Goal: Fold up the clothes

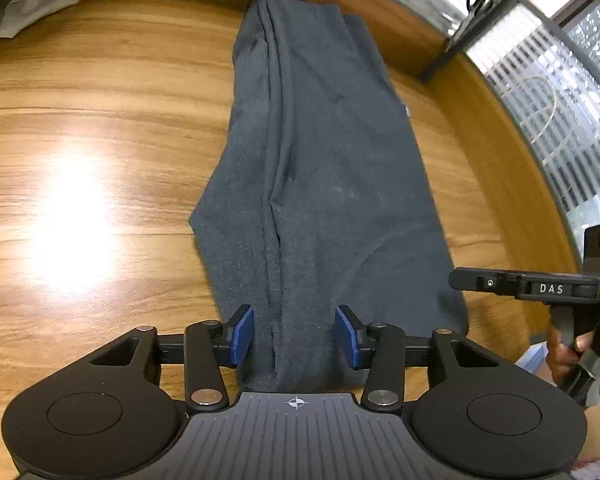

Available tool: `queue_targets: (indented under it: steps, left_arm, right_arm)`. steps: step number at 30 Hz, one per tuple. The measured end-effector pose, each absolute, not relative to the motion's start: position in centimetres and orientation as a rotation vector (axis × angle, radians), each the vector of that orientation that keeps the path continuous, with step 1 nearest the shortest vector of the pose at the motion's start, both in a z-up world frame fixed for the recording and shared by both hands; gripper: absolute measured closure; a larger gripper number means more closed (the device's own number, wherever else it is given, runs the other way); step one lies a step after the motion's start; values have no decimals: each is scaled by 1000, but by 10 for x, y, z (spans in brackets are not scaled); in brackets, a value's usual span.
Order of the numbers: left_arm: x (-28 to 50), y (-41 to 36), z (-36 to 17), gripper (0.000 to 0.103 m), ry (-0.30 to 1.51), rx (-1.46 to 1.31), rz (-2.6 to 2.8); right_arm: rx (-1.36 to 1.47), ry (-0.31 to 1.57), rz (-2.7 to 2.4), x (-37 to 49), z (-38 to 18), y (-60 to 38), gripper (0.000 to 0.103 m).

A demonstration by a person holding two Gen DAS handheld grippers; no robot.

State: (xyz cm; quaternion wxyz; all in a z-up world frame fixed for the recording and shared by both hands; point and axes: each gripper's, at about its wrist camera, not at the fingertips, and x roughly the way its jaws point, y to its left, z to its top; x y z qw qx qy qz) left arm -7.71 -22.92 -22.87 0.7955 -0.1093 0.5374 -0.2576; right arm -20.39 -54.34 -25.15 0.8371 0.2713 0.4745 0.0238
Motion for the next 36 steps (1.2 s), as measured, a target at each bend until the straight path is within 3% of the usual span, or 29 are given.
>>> queue_targets:
  steps: [4, 15, 18, 32, 34, 36]
  left_arm:
    - [-72, -236, -234, 66, 1152, -240, -582]
    - [-50, -242, -249, 66, 1166, -348, -557]
    - [-48, -242, -250, 65, 1171, -372, -562]
    - [-31, -244, -243, 66, 1106, -312, -504]
    - [-30, -248, -243, 65, 1096, -285, -496]
    - [-33, -247, -242, 64, 1089, -275, -497]
  right_arm:
    - [549, 1017, 77, -197, -256, -543, 53]
    - [624, 1002, 79, -182, -266, -562, 54]
    - [666, 999, 134, -180, -266, -563, 63]
    - [624, 976, 67, -165, -269, -569, 63]
    - [658, 982, 98, -163, -272, -566, 66]
    - [649, 995, 130, -162, -273, -560, 75]
